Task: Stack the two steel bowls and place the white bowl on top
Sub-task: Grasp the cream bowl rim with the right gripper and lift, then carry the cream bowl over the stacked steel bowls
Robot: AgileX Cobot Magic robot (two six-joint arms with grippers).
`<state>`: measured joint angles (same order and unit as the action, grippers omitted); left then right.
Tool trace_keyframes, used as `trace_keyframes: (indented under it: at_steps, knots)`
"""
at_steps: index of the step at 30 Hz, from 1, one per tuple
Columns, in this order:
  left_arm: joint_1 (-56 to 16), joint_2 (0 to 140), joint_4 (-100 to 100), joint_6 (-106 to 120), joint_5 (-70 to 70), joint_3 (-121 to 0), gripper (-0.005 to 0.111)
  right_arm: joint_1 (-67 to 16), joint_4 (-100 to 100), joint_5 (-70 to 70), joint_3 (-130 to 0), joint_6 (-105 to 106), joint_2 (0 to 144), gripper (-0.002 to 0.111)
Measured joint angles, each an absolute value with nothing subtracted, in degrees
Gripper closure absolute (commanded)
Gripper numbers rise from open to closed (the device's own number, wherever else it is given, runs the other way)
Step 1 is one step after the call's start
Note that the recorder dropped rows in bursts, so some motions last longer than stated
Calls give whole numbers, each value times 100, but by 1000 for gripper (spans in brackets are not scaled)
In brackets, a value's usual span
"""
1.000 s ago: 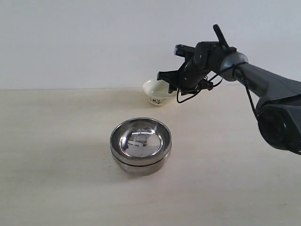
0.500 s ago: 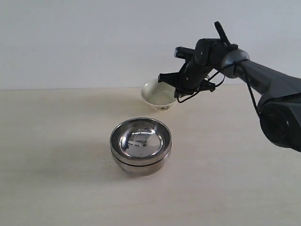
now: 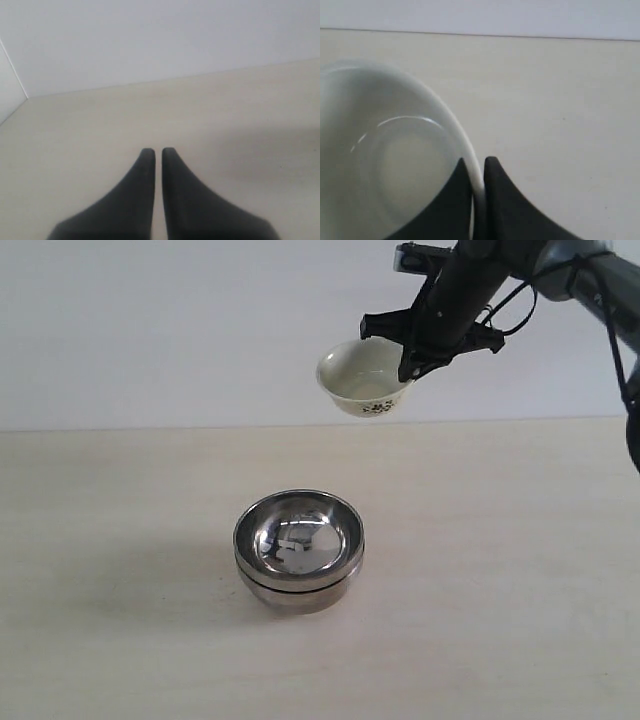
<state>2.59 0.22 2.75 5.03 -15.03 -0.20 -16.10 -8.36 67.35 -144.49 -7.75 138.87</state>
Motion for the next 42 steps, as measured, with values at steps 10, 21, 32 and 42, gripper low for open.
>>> trace_keyframes:
  at_steps: [10,21,32,42]
  knots:
    - [259,22,275,503,-1503,-20,103,-1610,-1302,7031,-14449,-612,13487,108]
    - [259,22,275,503,-1503,-20,103,-1610,-1825,7021,-14324,-431,13187,108]
    - [259,22,275,503,-1503,-20,103,-1656,-1797,6960,-12585,-49,12826,108]
    - [259,22,275,503,-1503,-20,103,-1658,-1991,5583,-10015,281,11100,108]
